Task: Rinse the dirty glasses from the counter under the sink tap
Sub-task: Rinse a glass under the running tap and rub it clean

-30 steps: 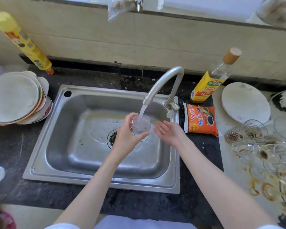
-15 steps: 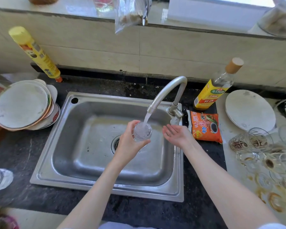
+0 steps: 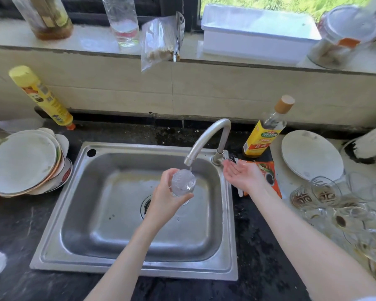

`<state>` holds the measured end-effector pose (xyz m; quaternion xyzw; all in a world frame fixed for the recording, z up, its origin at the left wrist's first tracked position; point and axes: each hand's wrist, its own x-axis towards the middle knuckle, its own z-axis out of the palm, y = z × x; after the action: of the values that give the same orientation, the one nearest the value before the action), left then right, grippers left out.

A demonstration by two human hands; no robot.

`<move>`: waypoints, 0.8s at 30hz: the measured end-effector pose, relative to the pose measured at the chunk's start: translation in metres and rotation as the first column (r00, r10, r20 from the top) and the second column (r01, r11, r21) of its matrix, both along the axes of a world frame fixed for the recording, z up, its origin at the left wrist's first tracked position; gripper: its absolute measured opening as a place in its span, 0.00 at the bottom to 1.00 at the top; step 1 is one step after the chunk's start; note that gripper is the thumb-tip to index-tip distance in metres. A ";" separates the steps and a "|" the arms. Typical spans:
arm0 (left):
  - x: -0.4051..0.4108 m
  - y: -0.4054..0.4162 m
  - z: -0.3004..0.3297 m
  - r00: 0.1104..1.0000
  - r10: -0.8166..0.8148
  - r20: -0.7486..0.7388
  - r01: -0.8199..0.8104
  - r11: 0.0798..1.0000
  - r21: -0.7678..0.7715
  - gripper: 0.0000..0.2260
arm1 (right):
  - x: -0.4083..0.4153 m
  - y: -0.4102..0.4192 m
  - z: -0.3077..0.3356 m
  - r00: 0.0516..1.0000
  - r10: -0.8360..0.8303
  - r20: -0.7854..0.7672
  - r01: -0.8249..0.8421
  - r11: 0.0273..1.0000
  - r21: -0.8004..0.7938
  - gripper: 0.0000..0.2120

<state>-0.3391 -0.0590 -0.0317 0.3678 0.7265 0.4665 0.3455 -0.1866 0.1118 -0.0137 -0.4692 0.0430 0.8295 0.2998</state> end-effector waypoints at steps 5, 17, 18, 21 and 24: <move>-0.002 -0.003 0.005 0.999 -0.009 -0.035 0.008 1.000 -0.016 0.27 | -0.003 -0.005 -0.007 0.999 -0.034 0.006 0.034 0.998 0.054 0.13; 0.013 -0.010 0.016 0.990 0.024 -0.140 -0.019 0.999 0.036 0.25 | -0.023 -0.118 -0.013 0.699 0.681 0.219 -0.695 0.719 -0.019 0.23; 0.014 -0.011 0.017 0.992 0.032 -0.121 -0.028 0.999 0.032 0.25 | -0.025 -0.119 -0.013 0.734 0.651 0.193 -0.660 0.751 -0.025 0.22; 0.019 -0.015 0.022 0.998 0.033 -0.059 -0.031 0.999 0.044 0.25 | -0.035 -0.122 -0.011 0.816 0.559 0.147 -0.558 0.828 -0.053 0.14; 0.021 -0.020 0.021 1.000 0.029 -0.010 -0.029 0.999 0.040 0.27 | -0.046 -0.121 -0.013 0.853 0.494 0.169 -0.491 0.869 -0.059 0.09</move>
<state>-0.3178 -0.0788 -0.0111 0.3665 0.7240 0.4840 0.3274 -0.2328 -0.0093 -0.0265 -0.5390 -0.0997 0.8329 0.0769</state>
